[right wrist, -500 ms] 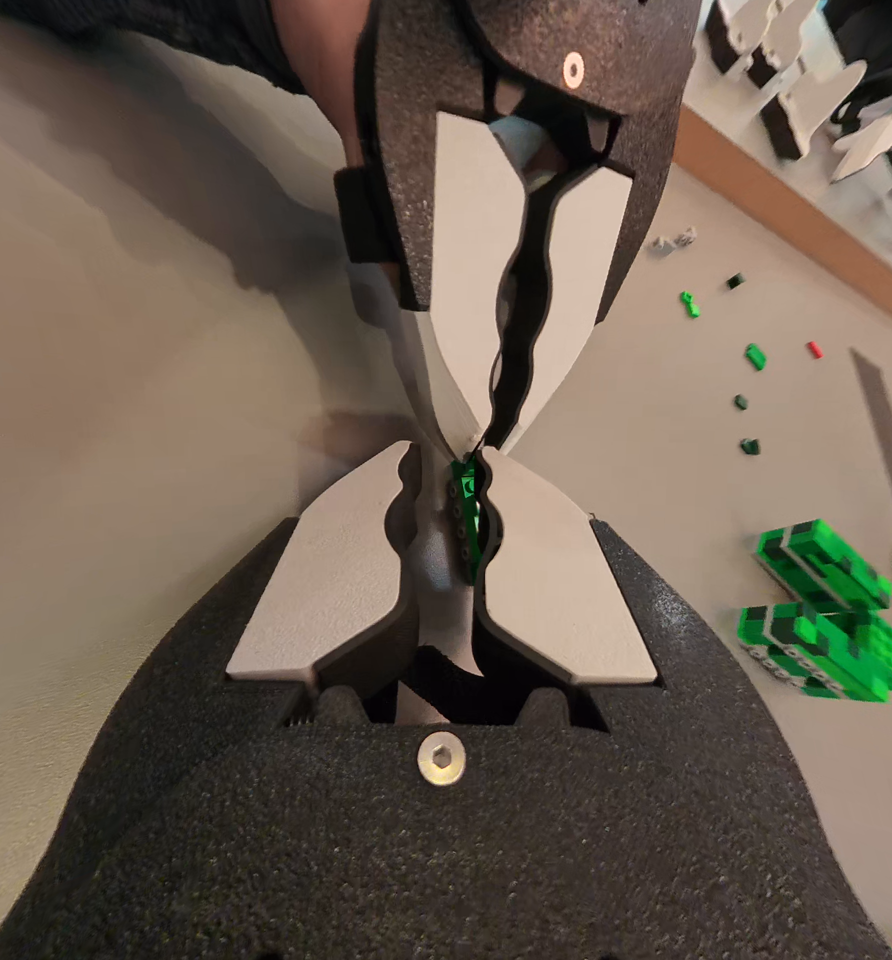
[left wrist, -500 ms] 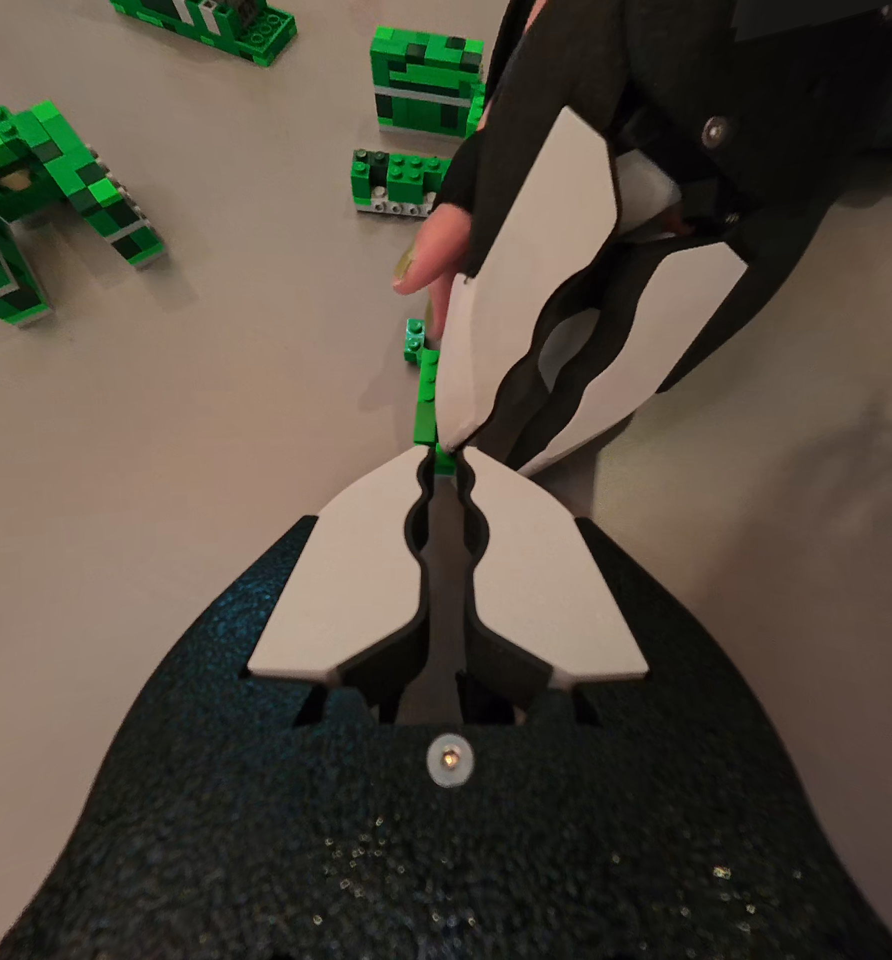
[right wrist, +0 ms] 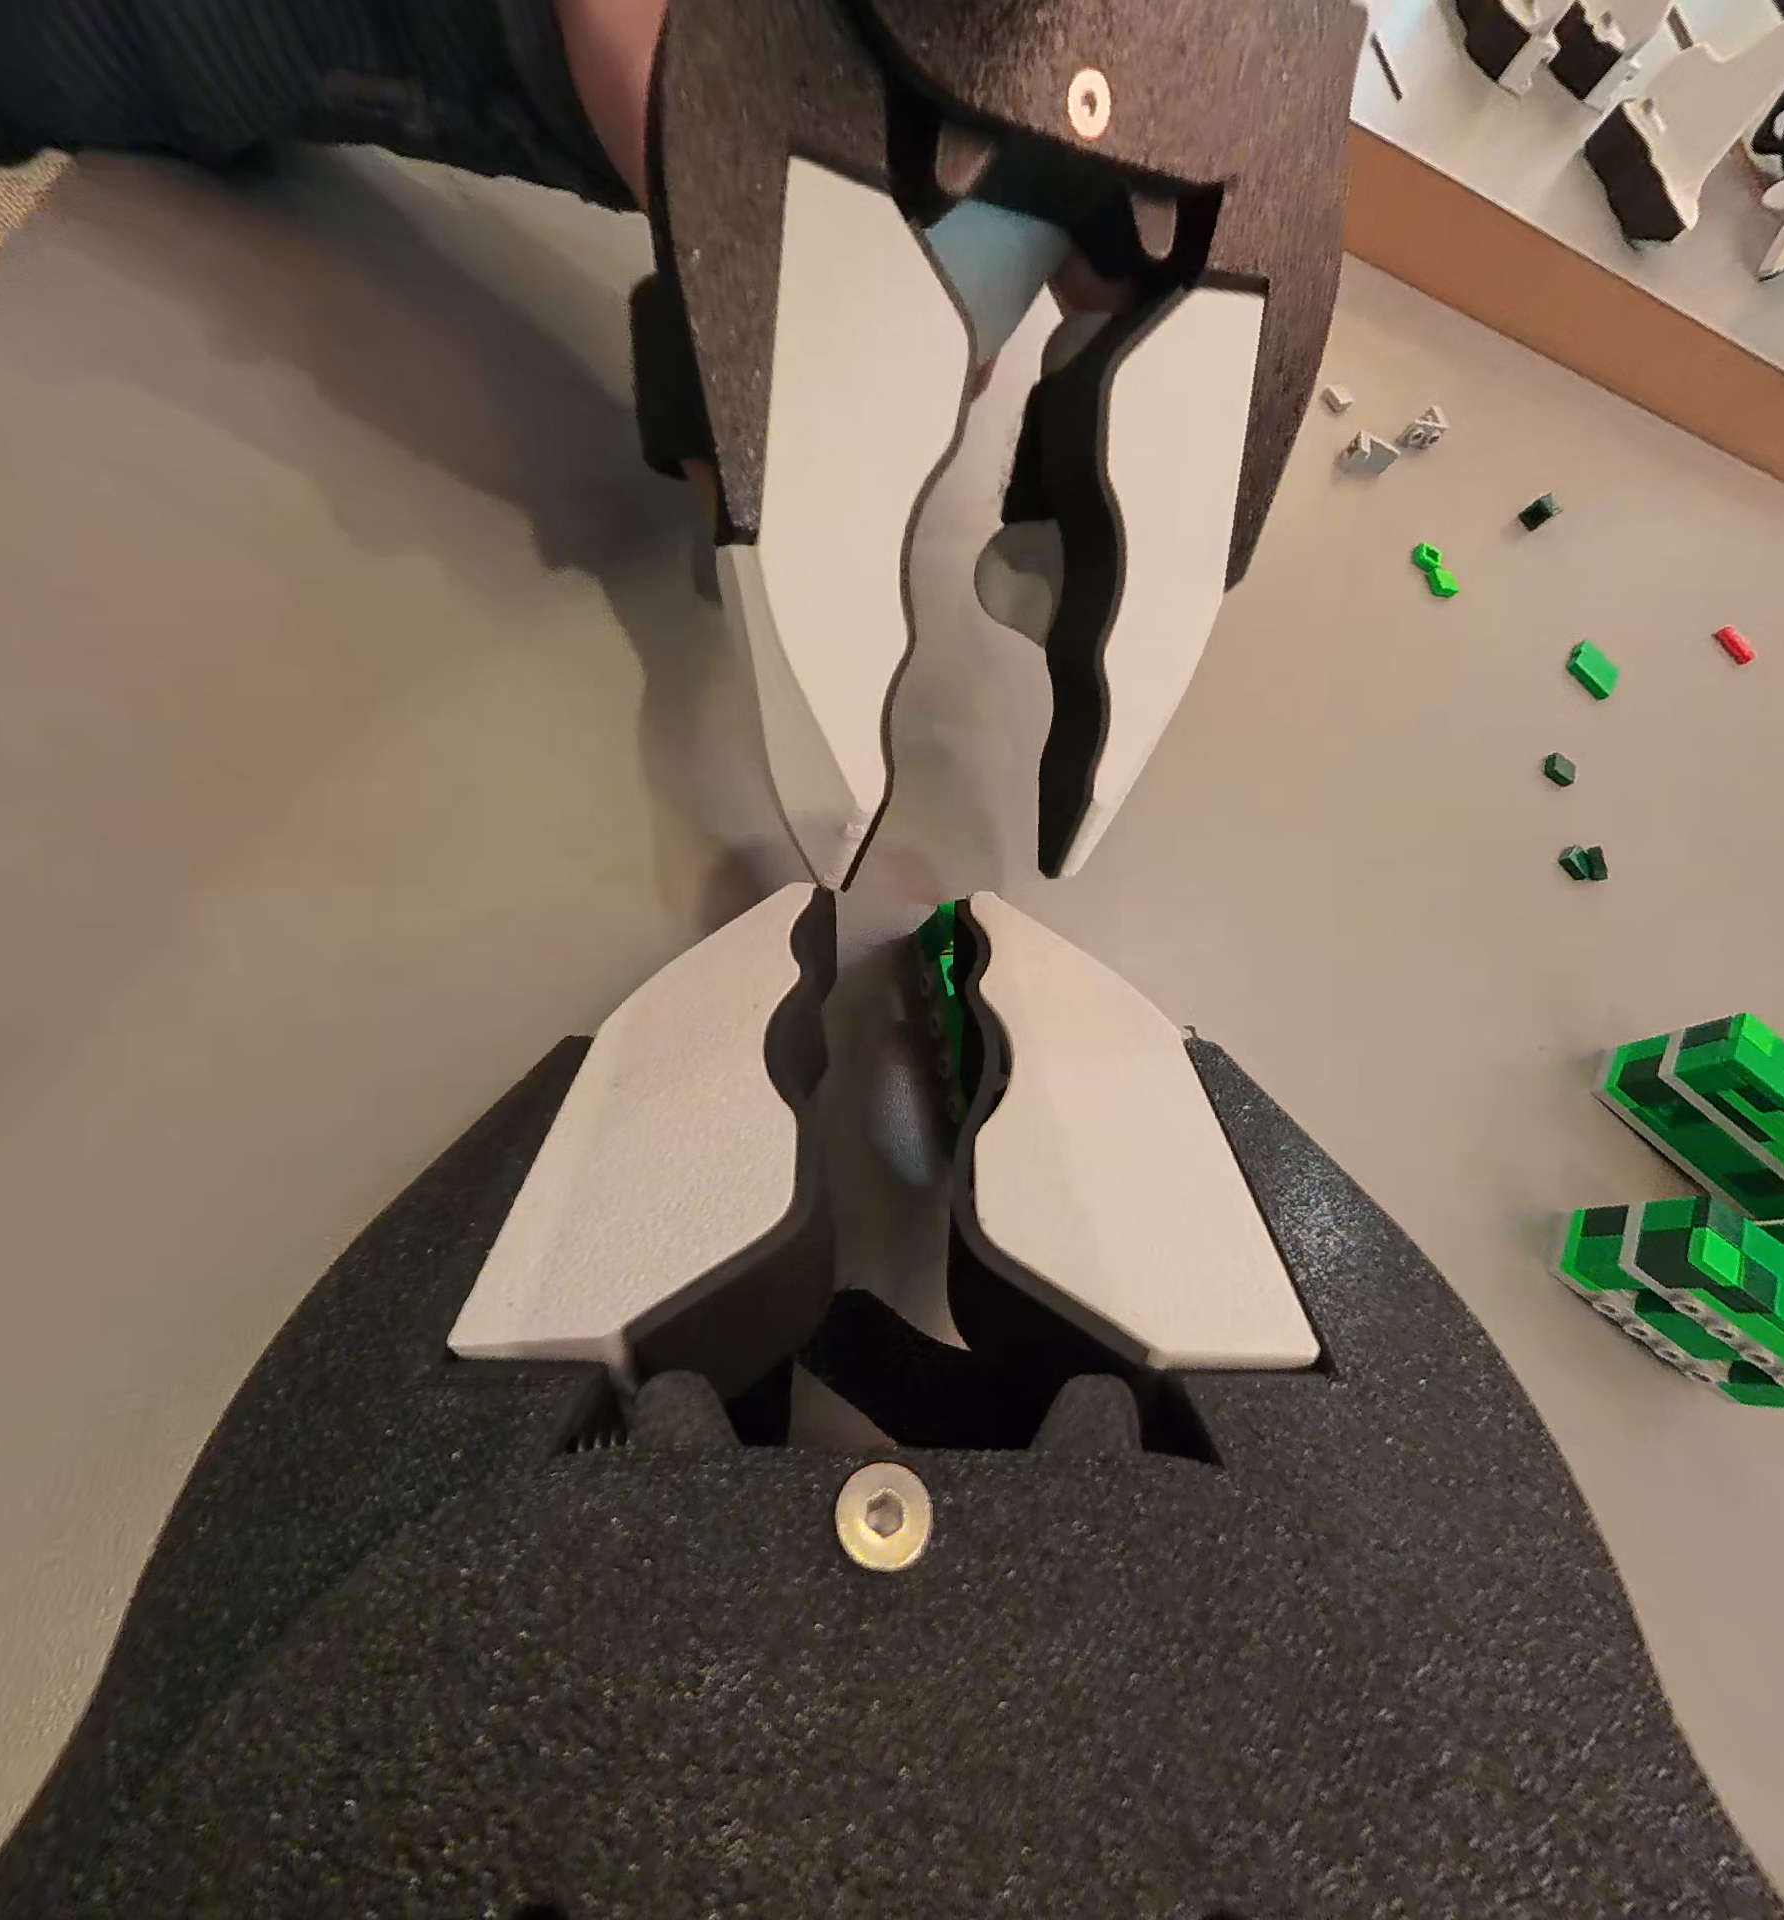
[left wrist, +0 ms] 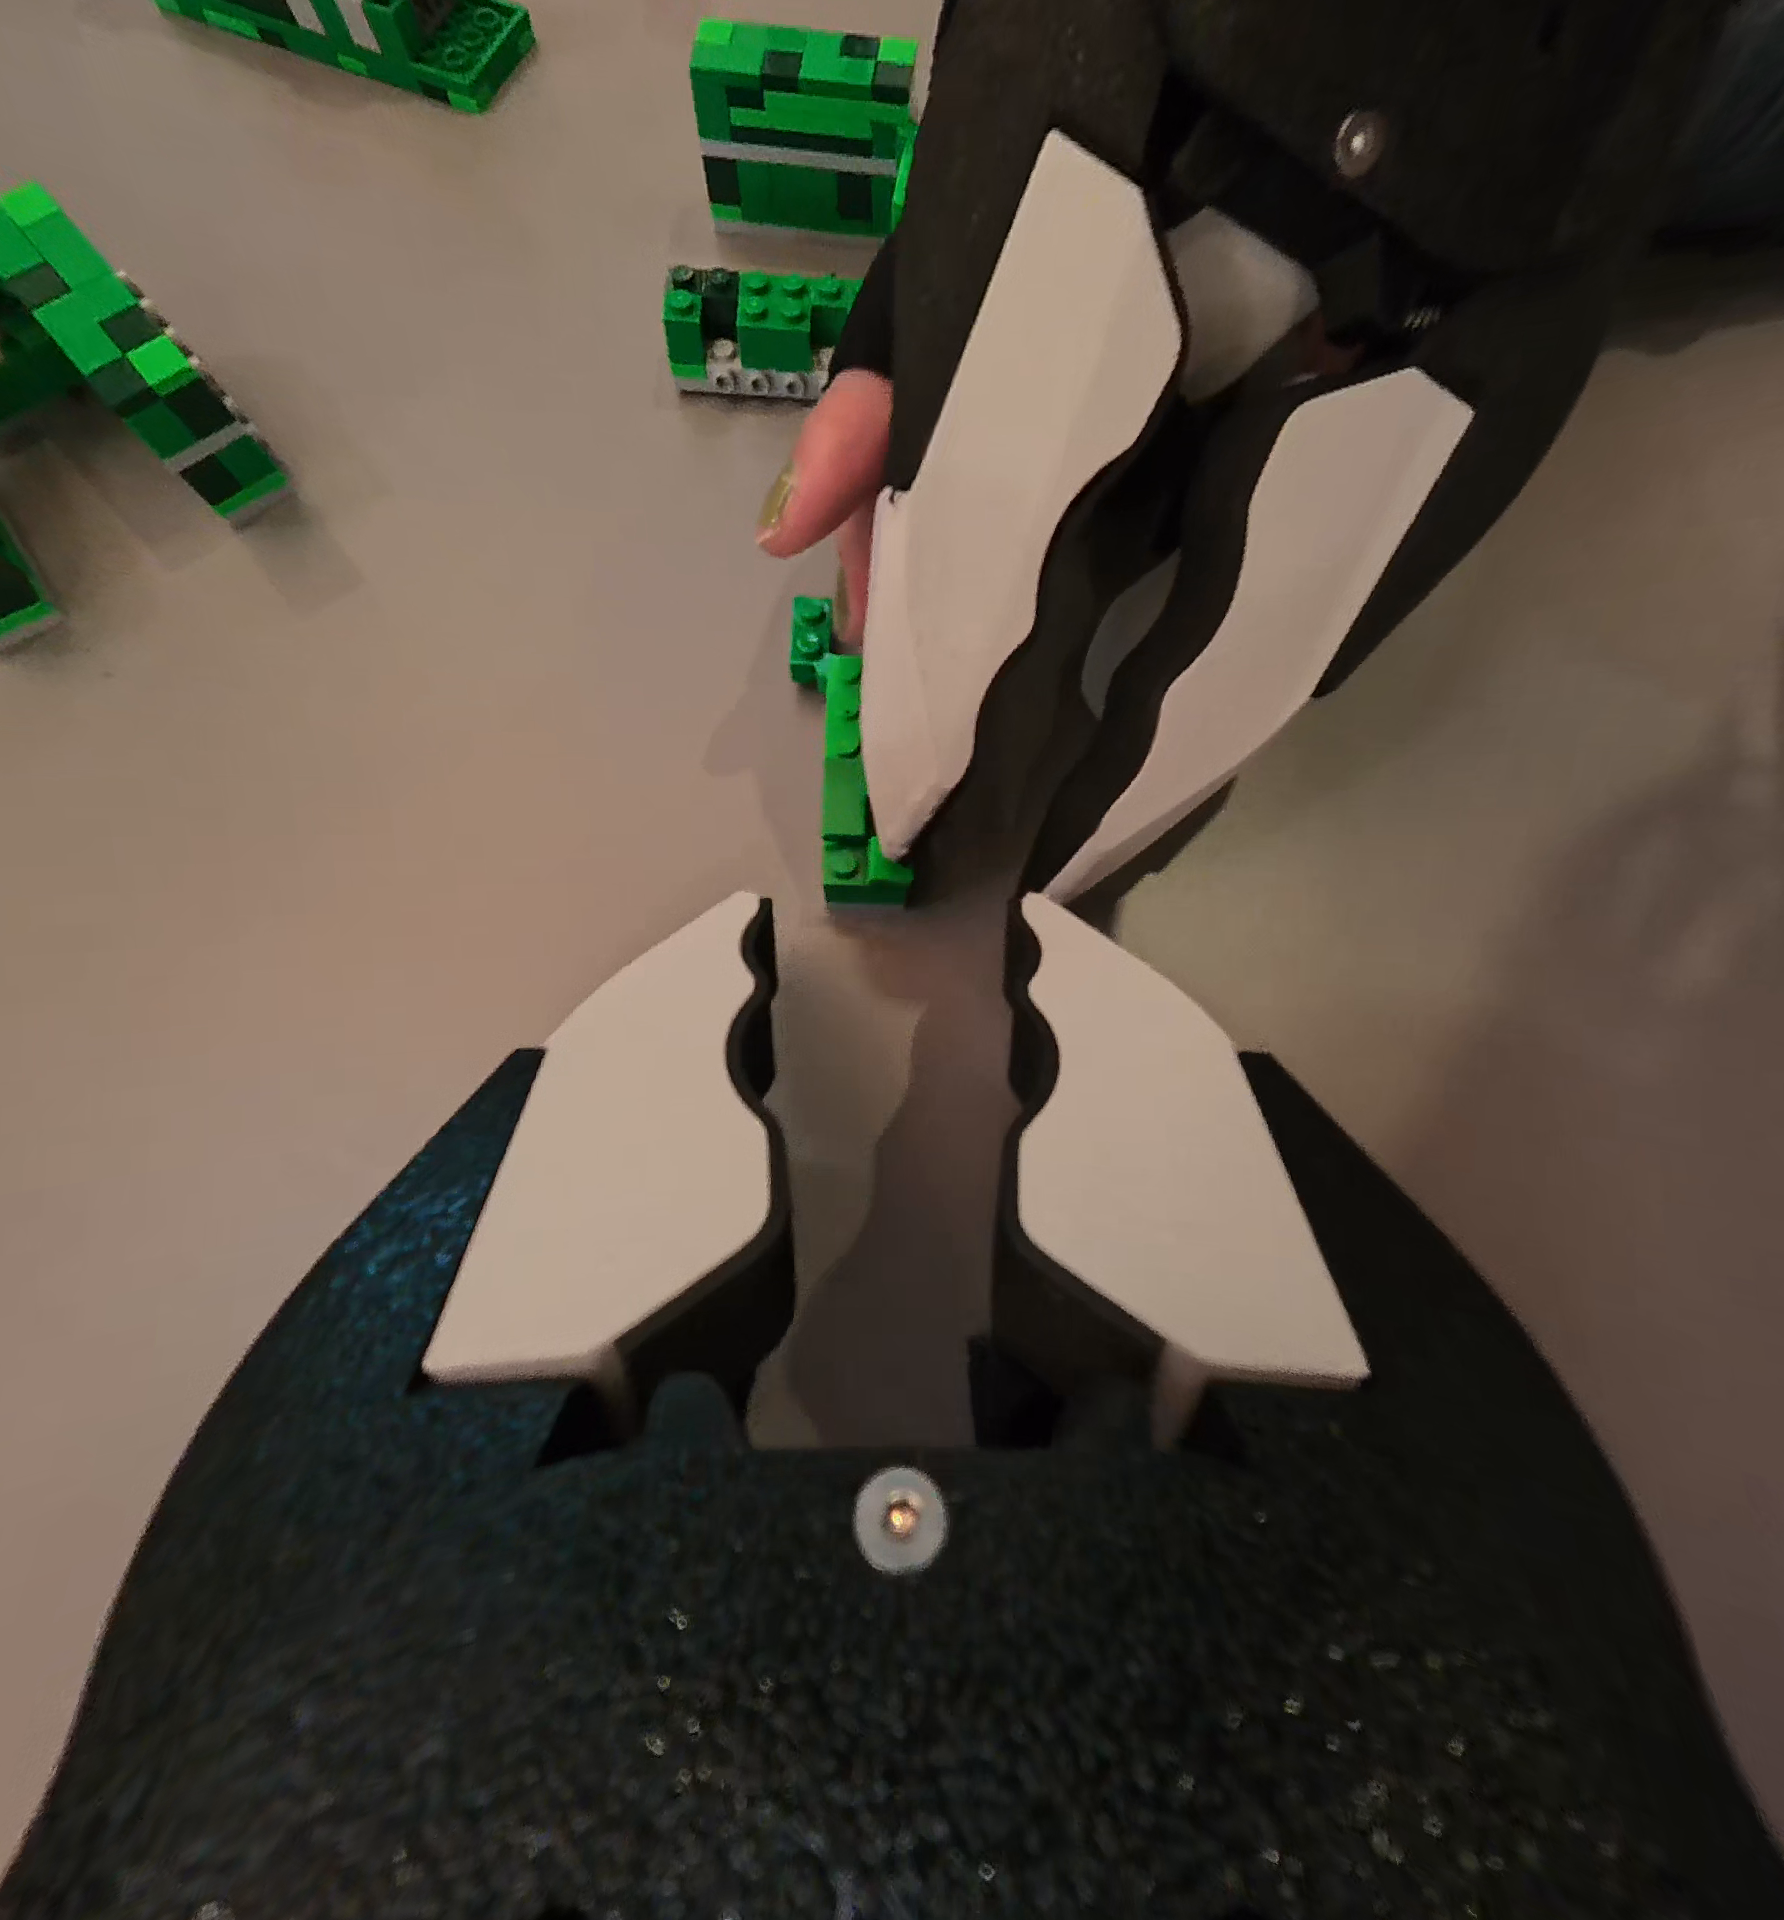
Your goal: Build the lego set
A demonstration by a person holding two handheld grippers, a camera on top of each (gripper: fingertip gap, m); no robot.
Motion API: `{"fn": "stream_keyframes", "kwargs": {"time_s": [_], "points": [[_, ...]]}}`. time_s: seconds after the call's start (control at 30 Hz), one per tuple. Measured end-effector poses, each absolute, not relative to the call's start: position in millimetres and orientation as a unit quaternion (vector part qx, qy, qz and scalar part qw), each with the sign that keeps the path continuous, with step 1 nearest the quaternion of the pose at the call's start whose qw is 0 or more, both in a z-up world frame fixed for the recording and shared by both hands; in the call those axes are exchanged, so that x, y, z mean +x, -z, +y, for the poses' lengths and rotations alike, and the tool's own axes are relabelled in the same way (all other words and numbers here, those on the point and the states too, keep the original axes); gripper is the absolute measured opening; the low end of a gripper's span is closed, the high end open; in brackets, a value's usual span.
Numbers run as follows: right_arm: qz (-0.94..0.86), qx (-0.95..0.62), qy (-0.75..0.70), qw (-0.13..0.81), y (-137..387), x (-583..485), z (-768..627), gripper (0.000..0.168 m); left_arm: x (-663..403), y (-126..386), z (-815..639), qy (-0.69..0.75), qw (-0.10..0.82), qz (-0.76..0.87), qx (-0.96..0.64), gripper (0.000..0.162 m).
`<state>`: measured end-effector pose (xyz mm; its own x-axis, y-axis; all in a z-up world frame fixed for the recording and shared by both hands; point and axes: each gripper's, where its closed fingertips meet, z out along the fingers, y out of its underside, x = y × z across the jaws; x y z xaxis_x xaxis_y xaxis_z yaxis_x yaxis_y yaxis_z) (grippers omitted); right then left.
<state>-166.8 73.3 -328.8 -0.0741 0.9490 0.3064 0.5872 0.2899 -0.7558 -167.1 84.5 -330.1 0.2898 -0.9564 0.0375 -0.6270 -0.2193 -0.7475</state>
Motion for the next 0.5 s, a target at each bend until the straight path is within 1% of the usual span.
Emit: {"fn": "stream_keyframes", "kwargs": {"time_s": [0.07, 0.27, 0.37, 0.5], "points": [[-0.696, -0.552, -0.228, 0.399, 328.8, -166.4, 73.6, 0.021, -166.2, 330.2, 85.4, 0.265, 0.317, 0.543, -0.731, 0.043], [-0.697, -0.552, -0.233, 0.395, 328.7, -164.9, 73.8, 0.023, -162.9, 330.8, 83.4, 0.278, 0.304, 0.575, -0.708, 0.038], [-0.698, -0.552, -0.247, 0.383, 328.9, -163.9, 71.9, 0.027, -168.2, 340.6, 89.3, 0.248, 0.295, 0.584, -0.714, 0.035], [-0.698, -0.553, -0.253, 0.378, 329.0, -163.7, 71.3, 0.031, -161.4, 342.0, 89.5, 0.258, 0.301, 0.585, -0.708, 0.034]]}}
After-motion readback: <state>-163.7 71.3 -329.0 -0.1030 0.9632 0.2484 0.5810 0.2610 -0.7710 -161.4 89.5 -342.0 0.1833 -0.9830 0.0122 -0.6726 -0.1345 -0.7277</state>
